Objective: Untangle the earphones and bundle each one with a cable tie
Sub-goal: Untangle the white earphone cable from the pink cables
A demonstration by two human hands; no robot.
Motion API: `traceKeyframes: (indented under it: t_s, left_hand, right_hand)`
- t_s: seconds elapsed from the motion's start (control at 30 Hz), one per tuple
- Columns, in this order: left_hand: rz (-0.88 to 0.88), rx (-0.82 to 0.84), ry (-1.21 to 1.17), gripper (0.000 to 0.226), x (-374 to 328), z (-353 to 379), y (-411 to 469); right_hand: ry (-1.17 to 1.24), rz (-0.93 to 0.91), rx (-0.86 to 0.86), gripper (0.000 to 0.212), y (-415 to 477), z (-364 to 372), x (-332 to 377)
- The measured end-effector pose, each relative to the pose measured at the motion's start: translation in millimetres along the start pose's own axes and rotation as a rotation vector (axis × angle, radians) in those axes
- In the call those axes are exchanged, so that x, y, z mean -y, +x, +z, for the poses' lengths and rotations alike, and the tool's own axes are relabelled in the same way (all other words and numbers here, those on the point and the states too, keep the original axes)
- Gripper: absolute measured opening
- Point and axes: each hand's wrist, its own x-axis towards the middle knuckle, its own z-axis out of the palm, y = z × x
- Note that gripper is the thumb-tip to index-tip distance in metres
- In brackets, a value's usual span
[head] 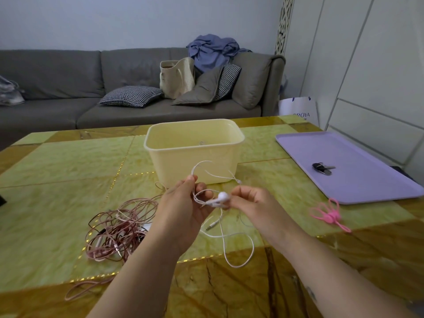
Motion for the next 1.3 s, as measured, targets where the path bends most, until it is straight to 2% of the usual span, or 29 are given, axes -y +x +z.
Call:
traceKeyframes:
  t_s: [0.13,0.37,0.5,0.6,0.67,0.77,0.83,0.9,1.07,1.17,1.3]
  left_hand:
    - [-0.052,0.028,0.054,0.017,3.4,0.3,0.9]
    - [0.112,-0.069,0.518,0.020,-6.9,-10.4,6.5]
    - [0.122,-0.074,0.423,0.023,-16.2,-13.6,6.6]
    - [0.112,-0.077,0.349,0.023,-18.2,-15.1,5.3]
    - [0.087,-0.074,0.305,0.022,-18.5,-15.7,4.5]
    - [0.039,-0.049,0.214,0.022,-16.8,-13.3,3.7]
    - [0.006,-0.024,0.126,0.021,-13.0,-11.3,3.6]
    - [-0.021,-0.014,0.053,0.021,-10.1,-10.2,3.6]
    - [-0.037,-0.046,0.011,0.025,-9.3,-10.3,4.4]
    - [-0.051,-0.034,0.007,0.023,-12.1,-12.5,4.7]
    - [-0.094,-0.022,-0.009,0.018,-9.7,-11.9,4.7]
  right_hand:
    - [0.122,0.021,-0.003,0.029,2.8,2.4,-3.6]
    - [-0.021,-0.150,-0.295,0.021,6.5,-11.3,-3.7]
    - [0.001,-0.168,-0.363,0.022,7.3,-14.1,-4.6]
    - [0.004,-0.106,-0.261,0.018,7.0,-16.2,-4.0]
    - [-0.145,-0.057,-0.186,0.013,8.4,-17.2,-7.0]
    - [-0.410,-0.092,-0.252,0.004,10.4,-16.0,-11.2]
    - [-0.472,-0.129,-0.271,0.006,9.2,-12.0,-10.7]
    - [-0.389,-0.106,-0.261,0.009,7.8,-8.1,-10.0]
    - [0.165,0.065,-0.281,0.025,8.8,-2.9,-9.0]
    - [0.149,0.055,-0.212,0.034,8.4,-4.6,-5.4]
    - [-0.108,0.010,-0.122,0.026,4.3,-3.3,-2.1]
